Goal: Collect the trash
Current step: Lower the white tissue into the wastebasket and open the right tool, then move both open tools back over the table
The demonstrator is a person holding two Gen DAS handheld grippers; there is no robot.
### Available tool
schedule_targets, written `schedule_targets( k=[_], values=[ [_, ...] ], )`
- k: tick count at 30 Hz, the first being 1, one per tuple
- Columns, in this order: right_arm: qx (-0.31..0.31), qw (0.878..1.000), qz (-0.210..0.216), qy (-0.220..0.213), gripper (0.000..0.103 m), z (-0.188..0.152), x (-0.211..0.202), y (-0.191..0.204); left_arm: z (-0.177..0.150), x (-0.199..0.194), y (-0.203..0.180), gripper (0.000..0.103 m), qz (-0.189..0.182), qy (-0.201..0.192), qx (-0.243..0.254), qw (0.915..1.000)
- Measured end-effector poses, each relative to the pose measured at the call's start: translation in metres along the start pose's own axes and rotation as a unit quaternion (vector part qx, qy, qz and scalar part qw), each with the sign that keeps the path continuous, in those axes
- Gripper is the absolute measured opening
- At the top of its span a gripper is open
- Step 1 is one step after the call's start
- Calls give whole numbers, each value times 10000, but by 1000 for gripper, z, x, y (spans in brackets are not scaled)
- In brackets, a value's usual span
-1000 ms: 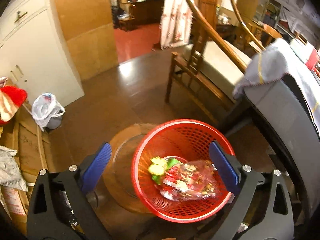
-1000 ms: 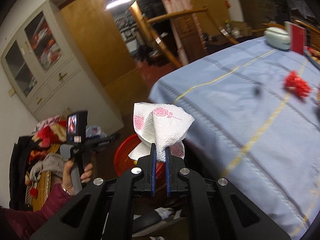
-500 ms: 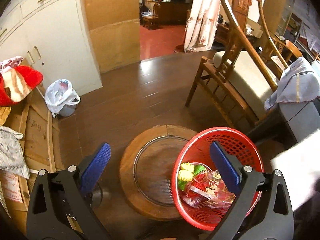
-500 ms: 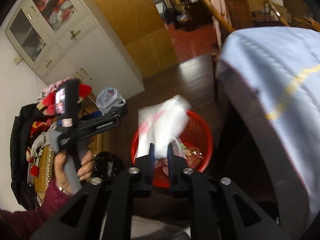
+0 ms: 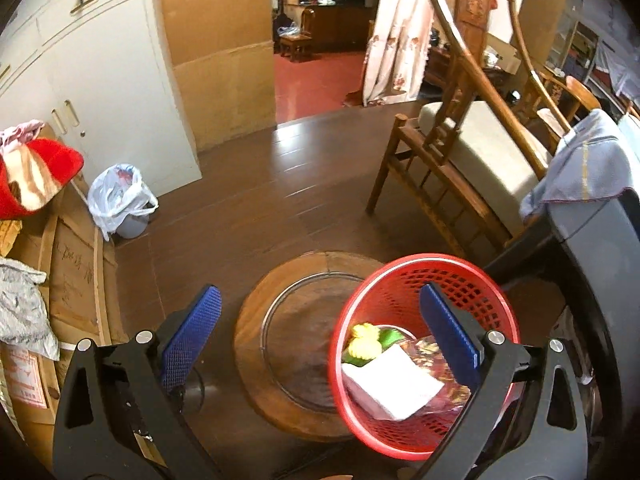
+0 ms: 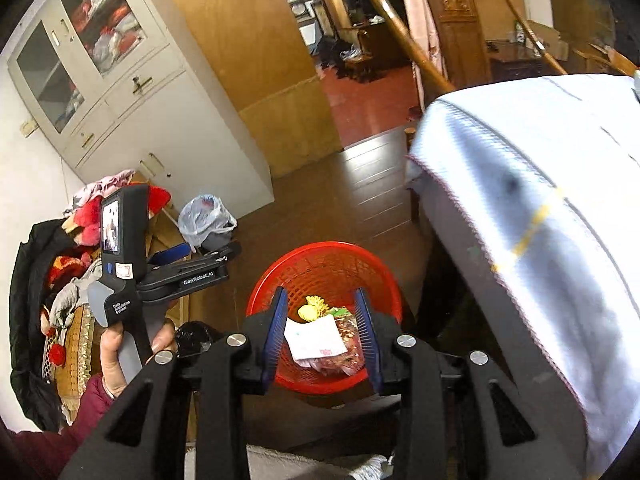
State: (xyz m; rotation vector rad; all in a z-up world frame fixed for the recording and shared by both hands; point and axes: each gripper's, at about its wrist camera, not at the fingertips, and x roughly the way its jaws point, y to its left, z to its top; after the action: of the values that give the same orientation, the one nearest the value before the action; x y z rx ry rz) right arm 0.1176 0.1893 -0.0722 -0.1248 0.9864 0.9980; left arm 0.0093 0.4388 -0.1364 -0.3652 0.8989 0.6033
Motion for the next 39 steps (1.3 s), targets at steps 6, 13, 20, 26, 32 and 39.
schedule_targets(
  k=[6, 13, 20, 26, 32, 39],
  values=[
    [178, 9989, -106, -425, 35, -9, -43, -17, 6, -25, -29, 96, -172, -218, 248, 9993],
    [439, 9939, -281, -976, 44, -25, -99, -42, 8, -58, -74, 96, -449, -438, 573, 9964],
    [792, 9833, -464, -1572, 70, -53, -157, -74, 1, -94, -125, 96, -612, -678, 1045, 9903],
    [1147, 9699, -641, -2051, 81, -89, -204, -105, -10, -120, -174, 96, -908, -761, 1421, 9827],
    [1629, 9474, -1150, -2505, 82, -137, -259, -157, -24, -137, -236, 96, -1171, -770, 1877, 9722],
    [2244, 9160, -1823, -2782, 82, -179, -309, -216, -30, -139, -313, 96, -1517, -672, 2371, 9572]
  ],
)
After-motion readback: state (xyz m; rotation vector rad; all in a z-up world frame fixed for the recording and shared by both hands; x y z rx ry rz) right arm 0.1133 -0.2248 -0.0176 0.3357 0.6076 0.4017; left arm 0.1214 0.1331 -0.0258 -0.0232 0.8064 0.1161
